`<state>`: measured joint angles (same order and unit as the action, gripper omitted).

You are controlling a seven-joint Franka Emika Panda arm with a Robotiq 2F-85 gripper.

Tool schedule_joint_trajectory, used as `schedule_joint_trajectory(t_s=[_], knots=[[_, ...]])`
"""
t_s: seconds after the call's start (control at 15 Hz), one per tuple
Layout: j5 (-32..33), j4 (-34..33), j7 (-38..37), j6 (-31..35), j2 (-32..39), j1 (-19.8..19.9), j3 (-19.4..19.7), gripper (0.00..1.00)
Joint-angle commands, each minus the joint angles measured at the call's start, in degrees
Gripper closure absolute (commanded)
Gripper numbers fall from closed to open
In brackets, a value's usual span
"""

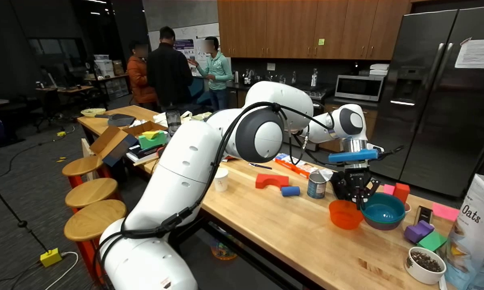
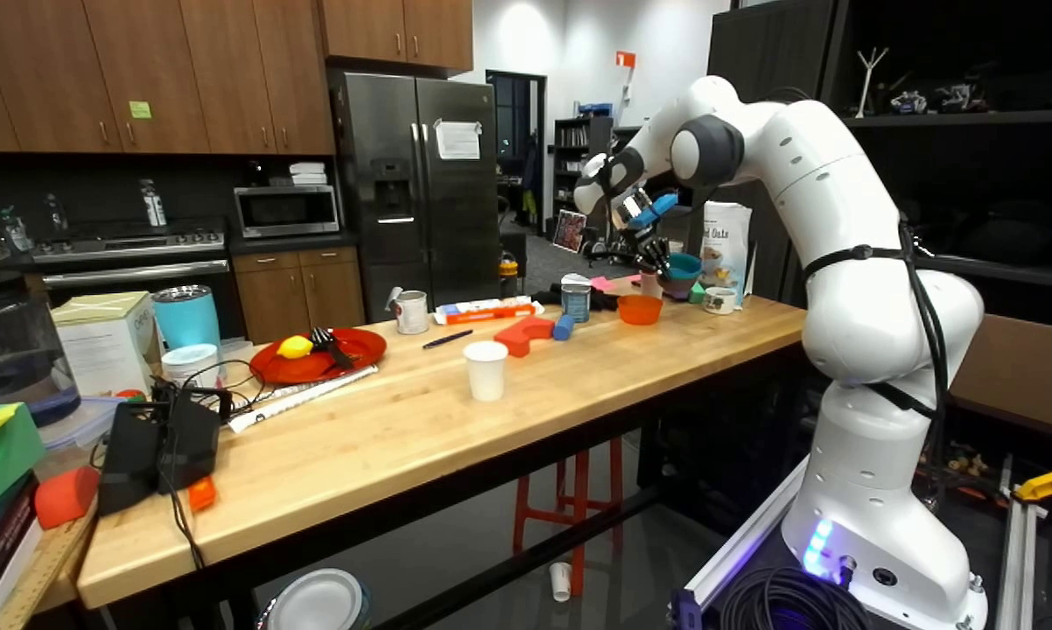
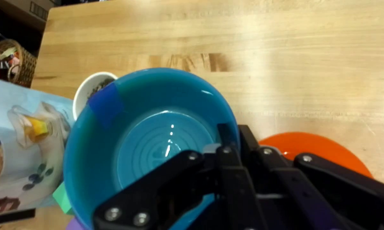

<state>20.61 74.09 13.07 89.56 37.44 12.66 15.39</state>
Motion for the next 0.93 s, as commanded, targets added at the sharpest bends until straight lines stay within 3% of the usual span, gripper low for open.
schedule_joint_trajectory(t_s=[0.0, 0.47, 0.87], knots=[[4.43, 1.36, 0.86, 7.05, -1.59, -0.15, -2.07, 0.98], [6.88, 7.24, 1.92, 22.06, -4.66, -0.71, -3.38, 0.98], [13.06, 15.09, -0.51, 26.47, -11.25, -3.28, -2.09, 0.98]])
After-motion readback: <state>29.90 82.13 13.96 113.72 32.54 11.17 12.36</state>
